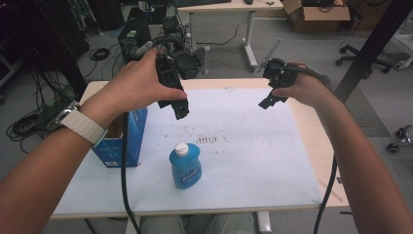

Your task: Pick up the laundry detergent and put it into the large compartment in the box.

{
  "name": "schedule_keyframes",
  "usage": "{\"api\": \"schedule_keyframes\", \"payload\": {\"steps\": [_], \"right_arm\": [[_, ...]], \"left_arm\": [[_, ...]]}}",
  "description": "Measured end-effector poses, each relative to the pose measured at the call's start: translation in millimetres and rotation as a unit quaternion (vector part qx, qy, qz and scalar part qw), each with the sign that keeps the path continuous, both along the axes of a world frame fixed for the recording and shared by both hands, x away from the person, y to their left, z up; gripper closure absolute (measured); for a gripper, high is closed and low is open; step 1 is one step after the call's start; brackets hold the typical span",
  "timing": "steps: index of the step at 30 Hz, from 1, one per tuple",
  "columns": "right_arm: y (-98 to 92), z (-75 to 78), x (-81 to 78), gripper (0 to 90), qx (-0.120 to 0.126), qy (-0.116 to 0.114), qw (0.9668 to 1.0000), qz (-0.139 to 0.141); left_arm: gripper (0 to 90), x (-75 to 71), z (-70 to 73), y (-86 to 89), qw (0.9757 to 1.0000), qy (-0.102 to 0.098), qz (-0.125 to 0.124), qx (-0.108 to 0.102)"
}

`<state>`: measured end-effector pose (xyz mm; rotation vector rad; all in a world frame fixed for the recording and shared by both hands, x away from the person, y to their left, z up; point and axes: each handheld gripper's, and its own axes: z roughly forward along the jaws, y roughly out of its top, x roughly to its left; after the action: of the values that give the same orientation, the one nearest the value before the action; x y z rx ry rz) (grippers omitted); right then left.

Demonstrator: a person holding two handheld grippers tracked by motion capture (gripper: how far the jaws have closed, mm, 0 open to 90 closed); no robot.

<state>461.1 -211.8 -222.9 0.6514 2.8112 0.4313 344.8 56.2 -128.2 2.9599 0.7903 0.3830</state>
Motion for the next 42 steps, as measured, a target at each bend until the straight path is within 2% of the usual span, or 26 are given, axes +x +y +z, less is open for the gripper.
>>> {"api": "schedule_keyframes", "payload": {"steps": [5,16,20,31,42], "right_arm": [[2.6,0.2,0.3,10.8,-0.001,-0.002,1.0000,0.003],[7.6,0.4,0.1,10.6,-0.003,-0.007,1.0000,0.006],[8.5,-0.1,0.0,10.6,-0.004,-0.007,0.9999,0.008],[11.0,-0.2,-1.3,10.6,-0.001,-0.010,0.9999,0.010],[12.8,0.2,-2.6,10.6,0.000,-0.011,0.9998,0.014]], "left_arm": [[8.6,-6.0,-2.5,-2.5,0.9999,0.006,0.012,-0.003],[8.8,-22.9,-11.5,-7.0,0.9997,0.018,0.012,-0.011],[9.1,-29.3,-18.0,-9.6,0.9993,0.032,0.008,-0.018],[8.9,-37.3,-33.1,-11.8,0.9986,0.044,0.014,-0.027],[8.7,-36.6,-52.4,-13.7,0.9972,0.049,0.050,-0.025]]}}
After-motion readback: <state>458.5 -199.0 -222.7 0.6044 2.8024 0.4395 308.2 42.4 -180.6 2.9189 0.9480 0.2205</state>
